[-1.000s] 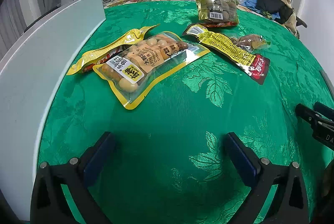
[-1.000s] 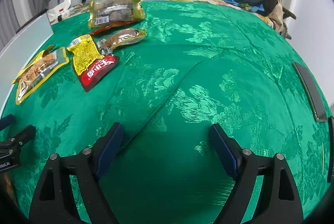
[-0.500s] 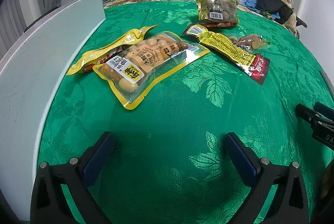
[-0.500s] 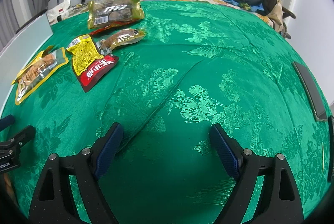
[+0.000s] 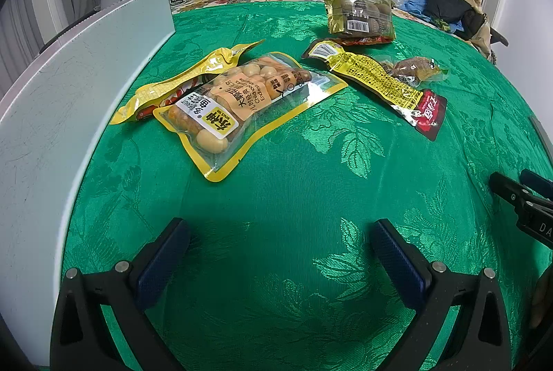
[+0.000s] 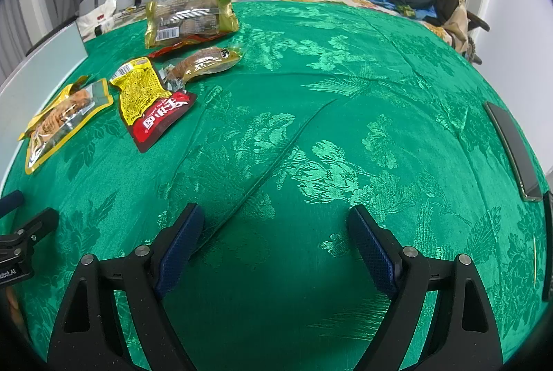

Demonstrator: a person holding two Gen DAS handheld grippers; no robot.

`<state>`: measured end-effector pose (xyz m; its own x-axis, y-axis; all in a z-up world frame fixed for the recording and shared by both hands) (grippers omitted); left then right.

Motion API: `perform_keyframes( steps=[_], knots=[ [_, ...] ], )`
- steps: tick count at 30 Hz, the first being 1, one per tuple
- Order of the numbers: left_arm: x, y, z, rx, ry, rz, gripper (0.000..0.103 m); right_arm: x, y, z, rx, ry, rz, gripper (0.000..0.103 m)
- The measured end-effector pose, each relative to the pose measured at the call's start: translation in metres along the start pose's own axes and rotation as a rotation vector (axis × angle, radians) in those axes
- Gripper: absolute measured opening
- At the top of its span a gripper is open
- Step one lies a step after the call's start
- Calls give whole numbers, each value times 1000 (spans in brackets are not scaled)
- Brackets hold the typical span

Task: Organize snacks
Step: 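Move both empty tools back above the remaining snacks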

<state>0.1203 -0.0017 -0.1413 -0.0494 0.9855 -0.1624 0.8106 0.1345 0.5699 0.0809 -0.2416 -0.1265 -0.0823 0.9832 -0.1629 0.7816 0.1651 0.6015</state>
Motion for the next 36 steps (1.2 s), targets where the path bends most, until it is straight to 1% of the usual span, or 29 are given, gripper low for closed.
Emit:
perform_keyframes(
  steps=[36],
  knots=[
    [1, 0, 0, 0, 0, 3, 103, -1, -1, -1, 2, 1, 1, 90]
  ],
)
Point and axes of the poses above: each gripper's, at about its wrist camera, not at the fingertips, and z roughly the way its jaws point, x to its left, y to its top, the point moved 1 cm from there along z, roughly the way its jaws point, and after that the axes turned 14 degrees about -z, right-handed, at the moved point
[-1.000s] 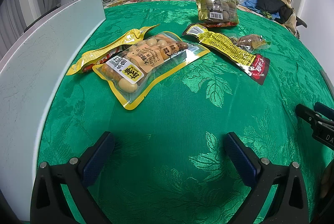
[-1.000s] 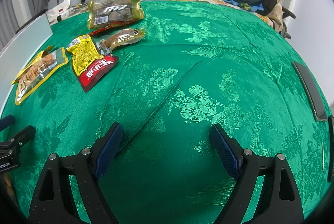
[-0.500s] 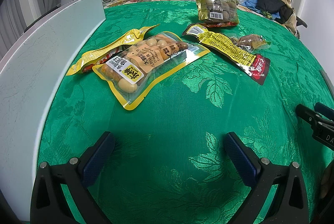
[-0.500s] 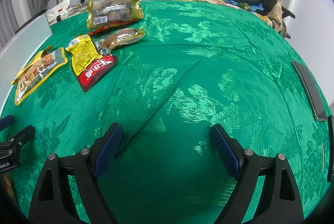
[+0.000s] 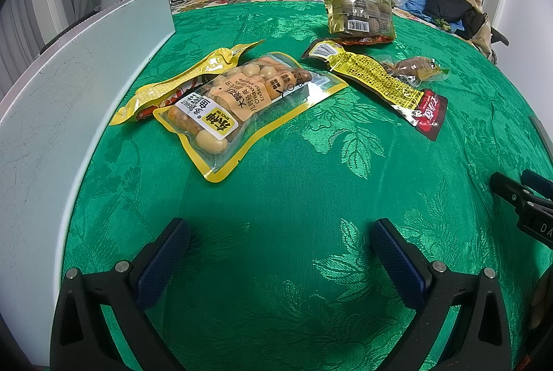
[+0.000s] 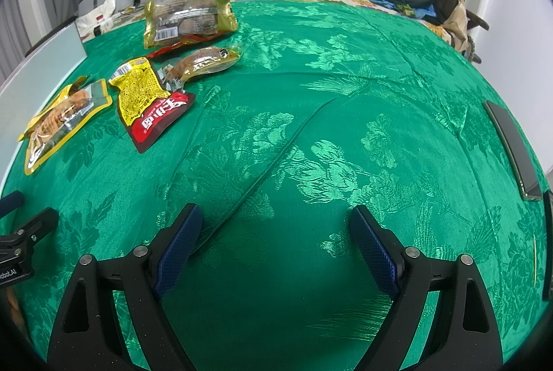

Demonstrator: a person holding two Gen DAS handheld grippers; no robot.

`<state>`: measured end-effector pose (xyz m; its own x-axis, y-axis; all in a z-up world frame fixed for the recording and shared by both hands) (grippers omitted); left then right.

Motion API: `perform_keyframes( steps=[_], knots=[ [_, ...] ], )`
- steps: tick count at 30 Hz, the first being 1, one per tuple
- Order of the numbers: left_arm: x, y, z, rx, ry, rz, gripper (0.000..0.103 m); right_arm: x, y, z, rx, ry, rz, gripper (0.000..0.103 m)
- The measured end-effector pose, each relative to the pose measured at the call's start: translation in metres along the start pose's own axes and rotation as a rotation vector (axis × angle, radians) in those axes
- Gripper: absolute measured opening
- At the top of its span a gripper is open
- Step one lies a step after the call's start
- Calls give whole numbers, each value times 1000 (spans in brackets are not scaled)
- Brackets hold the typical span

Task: Organize snacks
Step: 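Move both empty tools back above the remaining snacks, then grasp the clear peanut bag with the left tool and lift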

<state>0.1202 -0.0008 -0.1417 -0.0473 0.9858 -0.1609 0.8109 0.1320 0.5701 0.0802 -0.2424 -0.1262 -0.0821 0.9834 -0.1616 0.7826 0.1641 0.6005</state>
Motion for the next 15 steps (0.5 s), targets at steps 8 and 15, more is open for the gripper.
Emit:
perform_keyframes(
  steps=[8, 15],
  knots=[
    [-1, 1, -1, 33, -11, 38, 103, 0, 0, 0, 0, 0, 0, 90],
    [-1, 56, -7, 149, -89, 183, 103, 0, 0, 0, 1, 1, 1, 90]
  ],
)
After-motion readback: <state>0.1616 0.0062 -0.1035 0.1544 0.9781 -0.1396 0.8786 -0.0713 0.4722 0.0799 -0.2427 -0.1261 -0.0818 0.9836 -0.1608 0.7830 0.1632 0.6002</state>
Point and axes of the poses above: each gripper's, at about its wrist camera, not at the fingertips, and z roughly the way its jaws point, x to its left, y to its top, the point moved 1 cm from there along z, roughly the way its jaws point, and after that the axes turned 14 degrees about -z, right-handed, at the moved point
